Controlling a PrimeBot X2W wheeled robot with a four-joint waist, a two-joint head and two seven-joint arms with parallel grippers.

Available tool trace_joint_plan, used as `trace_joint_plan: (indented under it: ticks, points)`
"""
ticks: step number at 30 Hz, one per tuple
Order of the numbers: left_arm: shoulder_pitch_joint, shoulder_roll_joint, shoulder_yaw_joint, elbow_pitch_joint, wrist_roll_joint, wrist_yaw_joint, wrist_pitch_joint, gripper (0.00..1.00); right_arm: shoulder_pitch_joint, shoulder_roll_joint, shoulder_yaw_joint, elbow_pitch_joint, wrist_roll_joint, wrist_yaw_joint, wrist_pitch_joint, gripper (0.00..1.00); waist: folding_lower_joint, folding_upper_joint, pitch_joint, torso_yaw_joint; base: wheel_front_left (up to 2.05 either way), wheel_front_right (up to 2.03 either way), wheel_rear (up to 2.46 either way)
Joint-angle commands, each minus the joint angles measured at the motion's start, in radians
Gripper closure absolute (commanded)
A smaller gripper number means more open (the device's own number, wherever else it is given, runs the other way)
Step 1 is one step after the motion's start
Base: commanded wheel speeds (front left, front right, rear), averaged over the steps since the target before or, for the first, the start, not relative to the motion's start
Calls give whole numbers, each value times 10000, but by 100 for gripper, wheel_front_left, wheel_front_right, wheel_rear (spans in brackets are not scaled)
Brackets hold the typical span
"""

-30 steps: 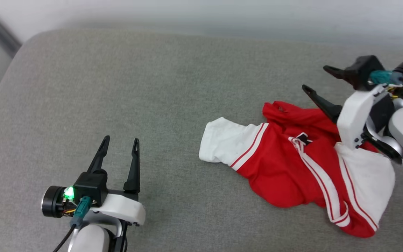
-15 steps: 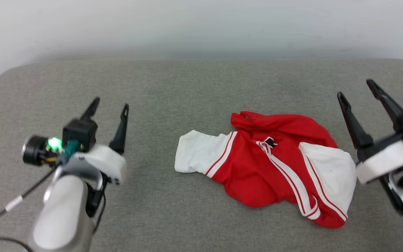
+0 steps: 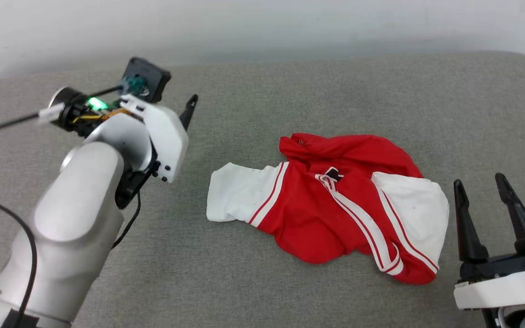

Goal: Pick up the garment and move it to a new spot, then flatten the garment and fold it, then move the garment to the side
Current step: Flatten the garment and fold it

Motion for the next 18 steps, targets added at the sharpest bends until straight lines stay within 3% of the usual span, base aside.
trace_joint_plan:
  ticks: [1, 8, 18]
  points:
    - [-404, 189, -650, 24, -576, 25, 692, 0, 212, 147, -13, -167, -121, -7, 37, 0, 0, 0, 173, -146, 0, 0, 0]
    - [-2194, 1096, -3411, -314, -3198, 23, 3960, 0, 74, 374, 31, -488, -205, -7, 87, 0, 0, 0, 780, -480, 0, 0, 0]
    - [-3779, 1639, -6241, -353, -4964, 22, 6574, 0, -554, 353, 399, -388, -212, -7, 22, 0, 0, 0, 1675, -889, 0, 0, 0]
